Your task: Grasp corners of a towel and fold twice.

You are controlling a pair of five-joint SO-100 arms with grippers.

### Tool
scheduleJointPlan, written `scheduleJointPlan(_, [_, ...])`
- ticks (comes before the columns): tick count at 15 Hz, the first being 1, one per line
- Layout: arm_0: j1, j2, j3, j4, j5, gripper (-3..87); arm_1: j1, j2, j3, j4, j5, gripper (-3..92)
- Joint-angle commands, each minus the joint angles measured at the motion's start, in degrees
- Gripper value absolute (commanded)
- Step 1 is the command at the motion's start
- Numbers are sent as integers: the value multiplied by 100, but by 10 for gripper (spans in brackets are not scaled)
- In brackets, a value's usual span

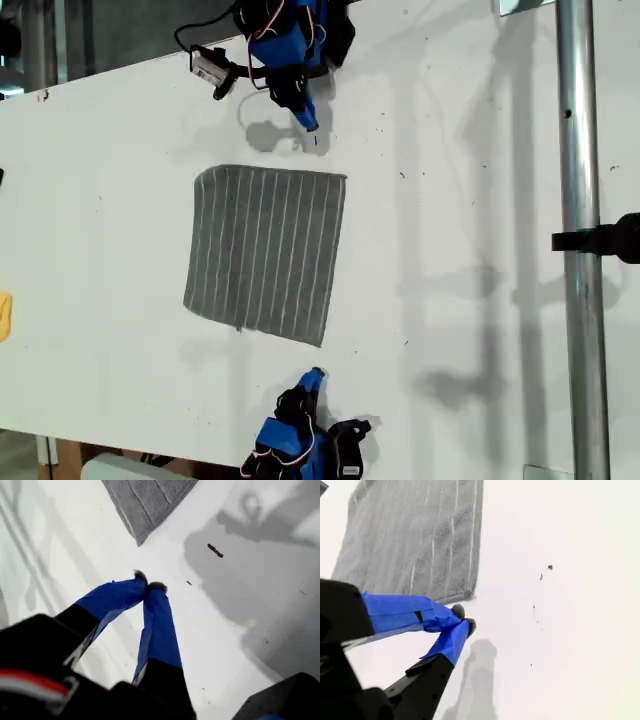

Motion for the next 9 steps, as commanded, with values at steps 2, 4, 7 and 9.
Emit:
scheduleJointPlan(2, [-44, -2074, -2259, 132, 149, -29, 141, -3041, -2971, 264, -879, -3])
scheduleJointPlan(4, [88, -3920, -4034, 475, 387, -29, 79, -4737, -4975, 782, -1406, -3])
scheduleJointPlan(7, [475, -6258, -6574, 1099, 782, -29, -325, -6864, -7664, 1573, -1837, -3])
scheduleJointPlan(9, [721, -7629, -8068, 1345, 1081, -29, -580, -7664, -8675, 1784, -1890, -3])
